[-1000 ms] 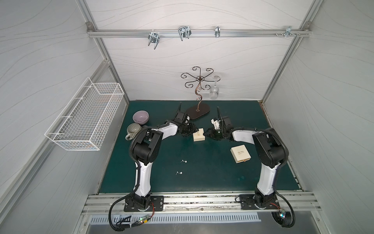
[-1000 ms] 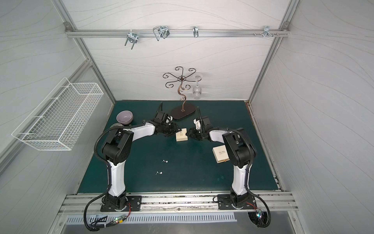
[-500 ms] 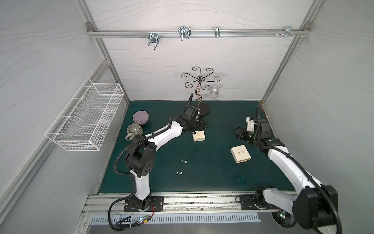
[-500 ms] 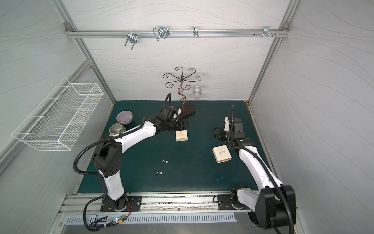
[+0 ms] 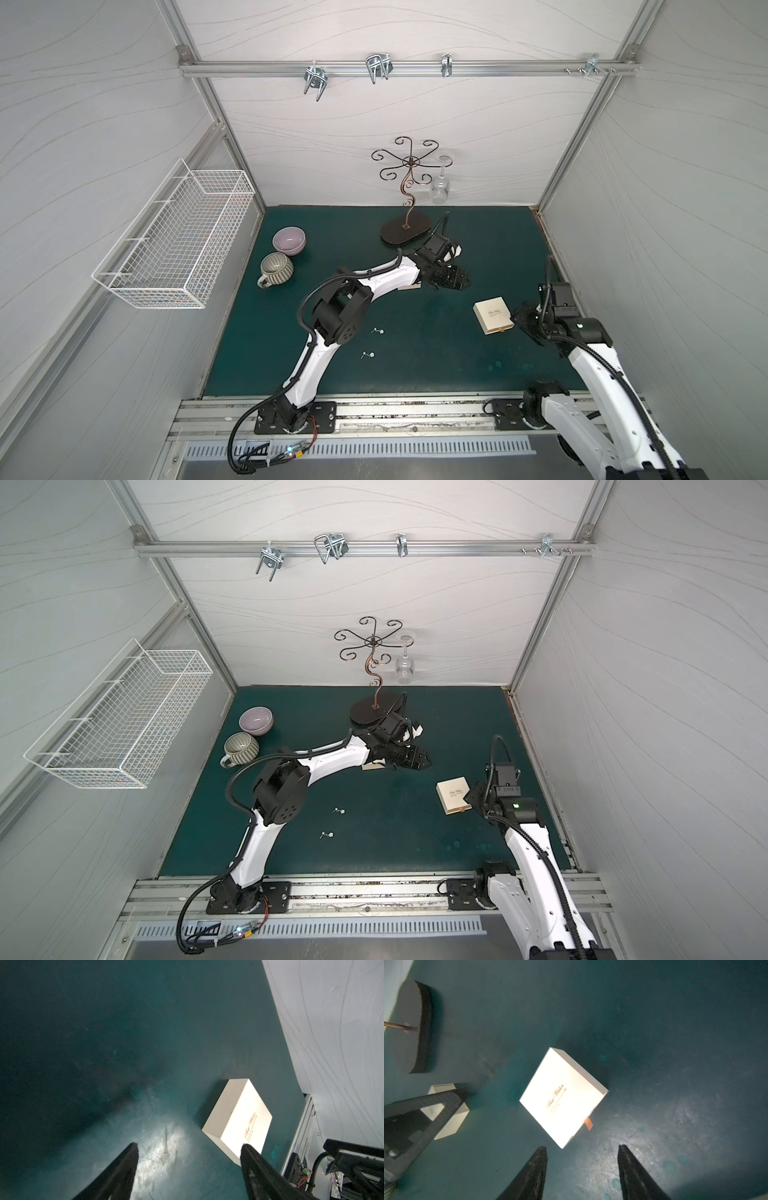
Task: Place the earrings into the drawer-style jewelry box
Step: Move the jewelry box to the center of the board.
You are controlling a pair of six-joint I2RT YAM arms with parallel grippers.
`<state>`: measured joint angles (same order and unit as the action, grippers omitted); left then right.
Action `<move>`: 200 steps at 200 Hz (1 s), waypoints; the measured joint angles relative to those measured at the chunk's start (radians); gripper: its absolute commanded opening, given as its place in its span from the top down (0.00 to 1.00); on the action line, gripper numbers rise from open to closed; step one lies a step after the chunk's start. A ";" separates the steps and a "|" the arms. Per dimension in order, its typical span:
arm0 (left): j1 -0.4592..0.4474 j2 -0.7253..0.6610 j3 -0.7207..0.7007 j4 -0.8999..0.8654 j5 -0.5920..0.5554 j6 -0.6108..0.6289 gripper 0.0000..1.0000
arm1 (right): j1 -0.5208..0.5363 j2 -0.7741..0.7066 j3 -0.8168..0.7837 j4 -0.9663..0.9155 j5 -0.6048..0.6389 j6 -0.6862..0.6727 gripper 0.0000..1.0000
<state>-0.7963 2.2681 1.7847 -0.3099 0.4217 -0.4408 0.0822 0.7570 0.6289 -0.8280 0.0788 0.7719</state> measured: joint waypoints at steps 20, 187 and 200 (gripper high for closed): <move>-0.011 0.057 0.060 -0.006 0.030 0.003 0.18 | -0.006 -0.018 -0.038 -0.013 -0.002 0.024 0.42; -0.074 0.167 0.114 0.045 0.206 0.007 0.24 | -0.040 0.224 -0.208 0.430 -0.080 0.065 0.40; -0.073 0.153 0.089 0.054 0.208 0.003 0.24 | -0.030 0.256 -0.194 0.460 -0.101 0.061 0.40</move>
<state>-0.8696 2.4214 1.8740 -0.2562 0.6292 -0.4377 0.0525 1.0130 0.4351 -0.3683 -0.0219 0.8330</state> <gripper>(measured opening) 0.761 0.601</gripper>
